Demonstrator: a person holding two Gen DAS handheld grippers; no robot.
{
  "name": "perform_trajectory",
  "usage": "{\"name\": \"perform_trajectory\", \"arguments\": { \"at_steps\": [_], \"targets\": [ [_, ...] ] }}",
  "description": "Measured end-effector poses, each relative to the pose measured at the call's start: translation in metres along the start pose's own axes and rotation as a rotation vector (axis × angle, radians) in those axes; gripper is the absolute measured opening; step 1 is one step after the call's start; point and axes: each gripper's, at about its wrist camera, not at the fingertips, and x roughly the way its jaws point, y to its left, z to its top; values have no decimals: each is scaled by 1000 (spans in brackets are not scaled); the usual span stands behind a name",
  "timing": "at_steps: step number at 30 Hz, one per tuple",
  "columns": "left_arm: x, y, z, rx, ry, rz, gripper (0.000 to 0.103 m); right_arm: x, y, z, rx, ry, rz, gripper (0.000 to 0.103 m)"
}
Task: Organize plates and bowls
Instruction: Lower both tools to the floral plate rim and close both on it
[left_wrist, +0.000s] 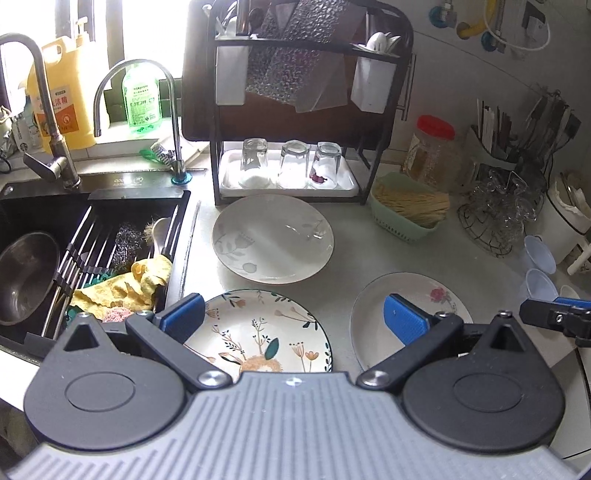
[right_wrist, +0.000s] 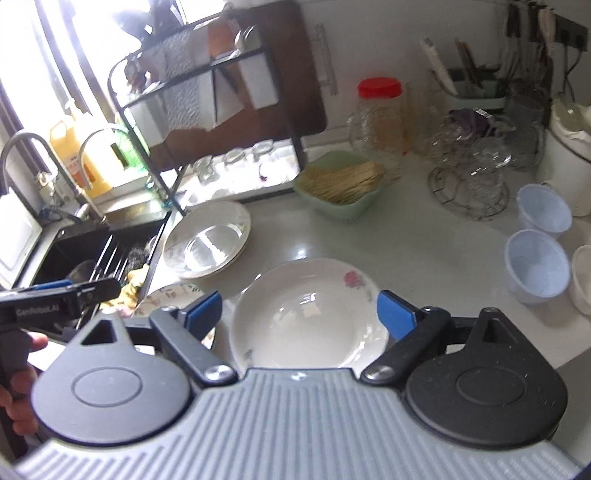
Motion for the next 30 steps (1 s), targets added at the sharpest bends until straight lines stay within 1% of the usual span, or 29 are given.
{"name": "perform_trajectory", "arguments": {
  "at_steps": [1, 2, 5, 7, 9, 11, 13, 15, 18, 19, 20, 22, 23, 25, 27, 30],
  "targets": [
    [6, 12, -3, -11, 12, -14, 103, 8, 4, -2, 10, 22, 14, 80],
    [12, 21, -5, -21, 22, -7, 103, 15, 8, -4, 25, 46, 28, 77],
    [32, 50, -12, -31, 65, -1, 103, 35, 27, -10, 24, 96, 67, 71],
    [42, 70, -17, -52, 91, -11, 103, 44, 41, -14, 9, 109, 85, 70],
    [51, 87, -20, -50, 109, -17, 103, 54, 55, -17, 3, 115, 104, 70],
    [59, 99, -21, -36, 125, -16, 103, 64, 67, -20, 17, 132, 88, 70],
    [69, 112, -22, -26, 149, -38, 103, 76, 76, -24, 44, 164, 69, 71],
    [78, 123, -22, -20, 167, -65, 103, 87, 85, -30, 54, 191, 91, 71],
    [93, 136, -23, -24, 190, -106, 103, 102, 92, -37, 120, 240, 123, 70],
    [99, 139, -23, -22, 204, -112, 101, 105, 94, -38, 141, 244, 122, 70],
    [102, 140, -24, -19, 210, -117, 97, 109, 97, -39, 150, 246, 116, 70],
    [110, 142, -26, -17, 230, -132, 92, 116, 100, -40, 162, 256, 112, 70],
    [113, 143, -27, -17, 239, -140, 91, 120, 101, -42, 171, 259, 112, 67],
    [120, 147, -29, -15, 259, -143, 89, 128, 103, -44, 188, 278, 94, 63],
    [125, 150, -30, -18, 273, -154, 89, 138, 106, -46, 200, 310, 57, 62],
    [134, 154, -28, 2, 294, -170, 87, 149, 106, -48, 233, 320, 58, 60]
  ]
}}
